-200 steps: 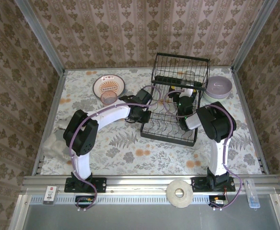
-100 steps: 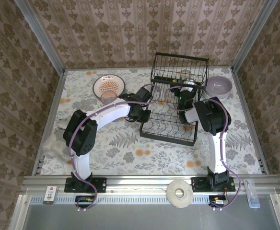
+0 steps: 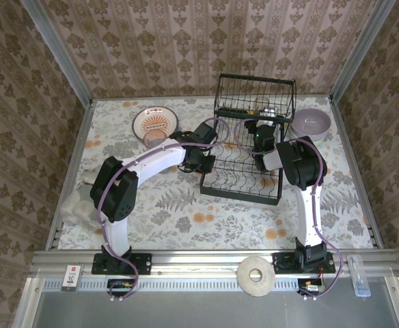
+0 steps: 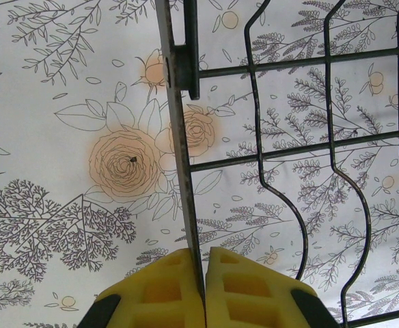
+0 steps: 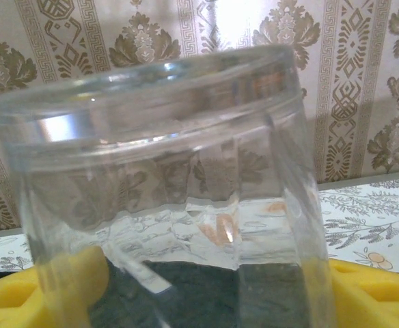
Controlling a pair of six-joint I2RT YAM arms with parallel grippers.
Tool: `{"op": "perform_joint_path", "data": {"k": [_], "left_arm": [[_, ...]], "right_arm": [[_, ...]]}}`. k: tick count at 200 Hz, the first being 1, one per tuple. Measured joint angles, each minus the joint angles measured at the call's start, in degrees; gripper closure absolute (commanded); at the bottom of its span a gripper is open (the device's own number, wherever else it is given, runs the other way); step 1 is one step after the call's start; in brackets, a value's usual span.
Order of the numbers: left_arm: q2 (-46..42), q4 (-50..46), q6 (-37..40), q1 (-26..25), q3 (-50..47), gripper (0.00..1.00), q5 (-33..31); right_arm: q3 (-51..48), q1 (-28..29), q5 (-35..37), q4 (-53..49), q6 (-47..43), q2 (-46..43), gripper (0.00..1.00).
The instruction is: Unload the mixed dishes from the dish rack
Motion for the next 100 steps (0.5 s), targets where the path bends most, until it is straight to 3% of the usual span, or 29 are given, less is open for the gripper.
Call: {"op": "perform_joint_path", "data": {"k": [18,45,100], "left_arm": [[0.0,-0.02,-0.17,0.0,0.0,1.0,0.0],[0.0,-0.04,-0.31,0.0,0.0,1.0,0.0],[1.44,-1.6,-0.66,0.11,0.61,1.0,-0.52]], "right_arm": [[0.17,0.0,-0.61,-0.17,-0.26,0.07,0.47],[0.2,0.0,-1.66,-0.17,-0.9,0.07,0.67],[-1.14,1.2,-3.41,1.05,-5.09,-0.2,0.83]]}}
